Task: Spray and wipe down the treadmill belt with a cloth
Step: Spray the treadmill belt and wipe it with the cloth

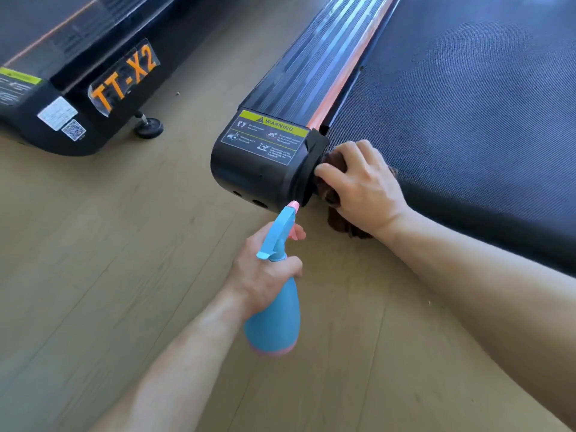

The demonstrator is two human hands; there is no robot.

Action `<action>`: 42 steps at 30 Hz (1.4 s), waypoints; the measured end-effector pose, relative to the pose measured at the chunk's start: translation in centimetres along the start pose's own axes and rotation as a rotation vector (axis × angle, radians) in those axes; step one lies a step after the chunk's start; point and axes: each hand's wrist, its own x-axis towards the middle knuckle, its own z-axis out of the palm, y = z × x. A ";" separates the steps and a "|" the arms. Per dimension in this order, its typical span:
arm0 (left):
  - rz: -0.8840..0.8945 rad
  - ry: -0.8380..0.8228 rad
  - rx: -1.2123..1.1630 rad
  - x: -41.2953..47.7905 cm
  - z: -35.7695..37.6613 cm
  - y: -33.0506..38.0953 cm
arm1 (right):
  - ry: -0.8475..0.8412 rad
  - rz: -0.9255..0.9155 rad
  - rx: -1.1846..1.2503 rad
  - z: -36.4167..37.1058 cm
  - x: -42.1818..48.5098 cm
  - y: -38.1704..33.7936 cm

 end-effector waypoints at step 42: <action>0.010 -0.071 0.086 -3.2 -0.2 -0.3 | -0.025 -0.333 -0.337 -2.6 -7.5 3.3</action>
